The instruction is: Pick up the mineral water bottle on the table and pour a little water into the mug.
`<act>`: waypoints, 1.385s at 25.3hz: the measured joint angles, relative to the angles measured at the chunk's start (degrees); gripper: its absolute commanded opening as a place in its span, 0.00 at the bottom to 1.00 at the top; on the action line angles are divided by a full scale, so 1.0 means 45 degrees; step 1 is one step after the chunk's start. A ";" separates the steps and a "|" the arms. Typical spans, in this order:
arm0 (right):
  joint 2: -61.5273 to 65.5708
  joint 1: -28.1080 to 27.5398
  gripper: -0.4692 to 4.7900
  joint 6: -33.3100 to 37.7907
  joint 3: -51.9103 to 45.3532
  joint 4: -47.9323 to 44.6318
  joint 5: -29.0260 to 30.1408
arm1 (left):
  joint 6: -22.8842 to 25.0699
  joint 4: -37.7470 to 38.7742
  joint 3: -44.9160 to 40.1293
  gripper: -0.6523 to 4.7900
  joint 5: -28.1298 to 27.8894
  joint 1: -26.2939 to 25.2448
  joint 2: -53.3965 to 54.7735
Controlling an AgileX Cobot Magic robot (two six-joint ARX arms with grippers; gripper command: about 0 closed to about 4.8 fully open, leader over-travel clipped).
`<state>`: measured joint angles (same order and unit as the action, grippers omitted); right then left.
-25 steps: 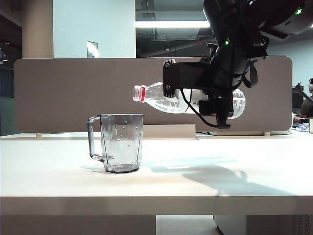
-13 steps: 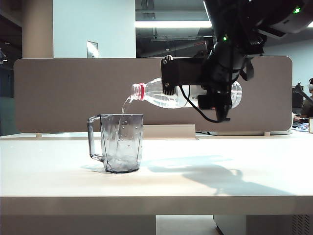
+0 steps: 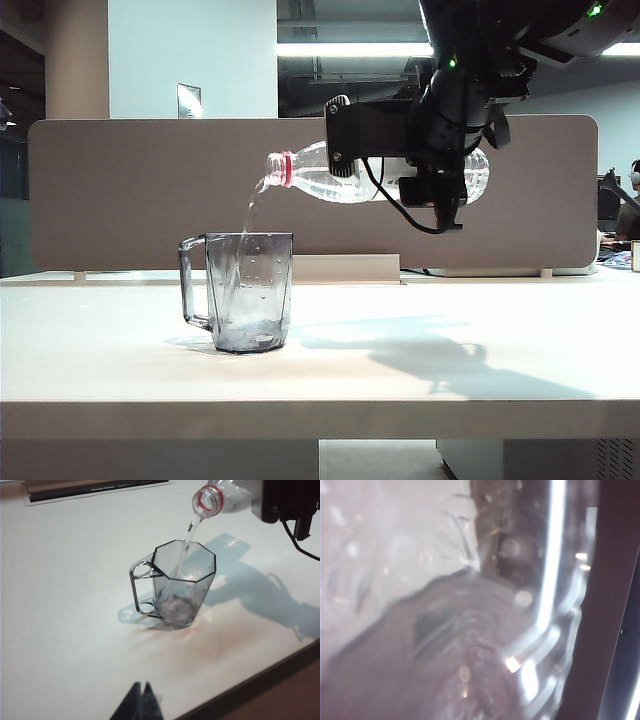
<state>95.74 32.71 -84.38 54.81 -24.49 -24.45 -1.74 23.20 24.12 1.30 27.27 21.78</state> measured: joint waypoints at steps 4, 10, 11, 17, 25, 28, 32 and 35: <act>0.0000 0.0000 0.56 -0.0019 0.0000 -0.0005 0.0000 | 0.0000 0.0000 0.0000 0.11 0.0000 0.0000 0.0000; 0.0000 0.0000 0.56 -0.0024 0.0000 -0.0005 -0.0015 | 0.0000 0.0000 0.0000 0.11 0.0000 0.0000 0.0000; 0.0000 0.0000 0.56 -0.0024 0.0000 -0.0010 -0.0015 | 0.0000 0.0000 0.0000 0.11 0.0000 0.0000 0.0000; 0.0000 0.0000 0.56 0.0384 0.0000 -0.0005 -0.0194 | 0.0000 0.0000 0.0000 0.11 0.0000 0.0000 0.0000; 0.0000 0.0000 0.56 0.4240 -0.0029 0.1234 0.0121 | 0.0000 0.0000 0.0000 0.11 0.0000 0.0000 0.0000; 0.0000 0.0000 0.56 0.6237 -0.0044 0.1637 0.0738 | 0.0000 0.0000 0.0000 0.11 0.0000 0.0000 0.0000; 0.0000 0.0000 0.56 1.1361 -0.0364 0.1239 0.3225 | 0.0000 0.0000 0.0000 0.11 0.0000 0.0000 0.0000; 0.0000 0.0024 0.52 1.3906 -0.0821 0.0330 0.4007 | 0.0000 0.0000 0.0000 0.11 0.0000 0.0000 -0.0005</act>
<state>95.74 32.82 -21.80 51.11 -23.00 -6.42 -1.74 23.20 24.12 1.30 27.27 21.76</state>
